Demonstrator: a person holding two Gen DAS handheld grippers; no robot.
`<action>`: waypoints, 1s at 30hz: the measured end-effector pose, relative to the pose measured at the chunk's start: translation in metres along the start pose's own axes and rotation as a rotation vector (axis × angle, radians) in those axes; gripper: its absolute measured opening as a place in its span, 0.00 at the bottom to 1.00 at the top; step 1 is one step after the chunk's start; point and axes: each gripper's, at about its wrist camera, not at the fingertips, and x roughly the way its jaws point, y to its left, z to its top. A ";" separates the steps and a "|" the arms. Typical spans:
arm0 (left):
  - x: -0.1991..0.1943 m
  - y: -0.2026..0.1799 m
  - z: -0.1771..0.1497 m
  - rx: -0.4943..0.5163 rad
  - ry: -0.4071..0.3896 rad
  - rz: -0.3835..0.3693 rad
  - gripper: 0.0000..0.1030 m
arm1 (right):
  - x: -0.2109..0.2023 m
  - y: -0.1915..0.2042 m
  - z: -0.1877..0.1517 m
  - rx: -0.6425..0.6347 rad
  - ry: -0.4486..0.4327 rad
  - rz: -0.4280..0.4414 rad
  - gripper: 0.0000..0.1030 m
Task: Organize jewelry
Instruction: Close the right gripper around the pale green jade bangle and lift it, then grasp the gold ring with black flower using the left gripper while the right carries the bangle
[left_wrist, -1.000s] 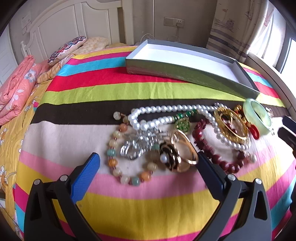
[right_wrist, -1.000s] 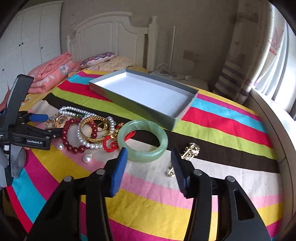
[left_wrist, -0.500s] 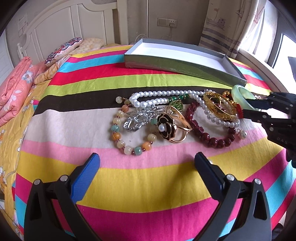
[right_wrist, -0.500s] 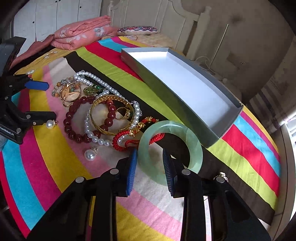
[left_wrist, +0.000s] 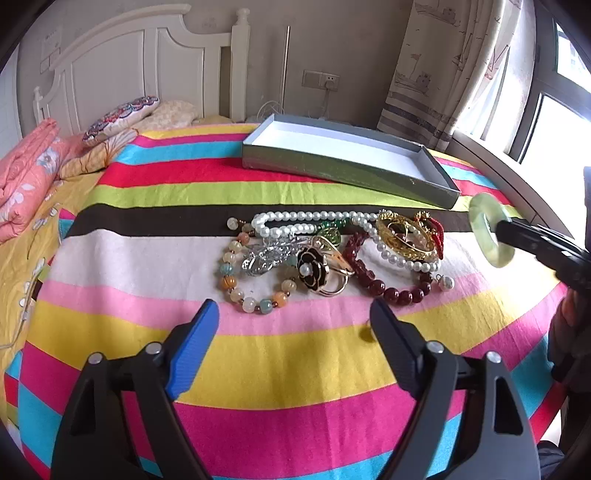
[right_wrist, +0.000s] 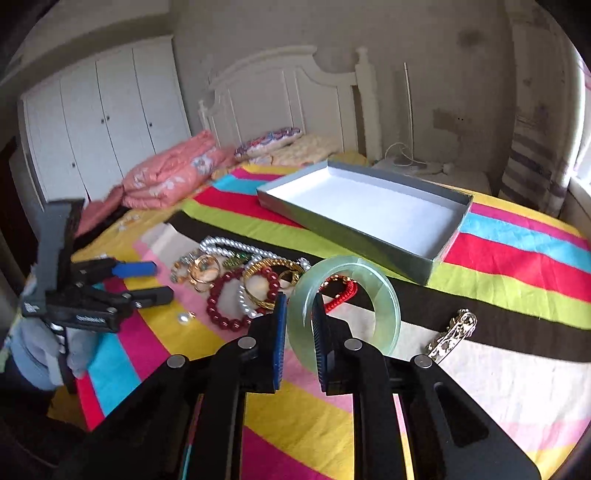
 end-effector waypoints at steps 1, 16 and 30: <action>-0.001 -0.003 0.001 0.015 -0.006 0.001 0.68 | -0.006 -0.002 -0.001 0.031 -0.026 0.023 0.15; 0.049 -0.026 0.030 0.197 0.112 -0.058 0.39 | -0.047 0.010 -0.003 0.022 -0.118 0.008 0.15; 0.052 -0.038 0.031 0.291 0.106 -0.072 0.38 | -0.042 0.003 -0.011 0.048 -0.103 0.001 0.15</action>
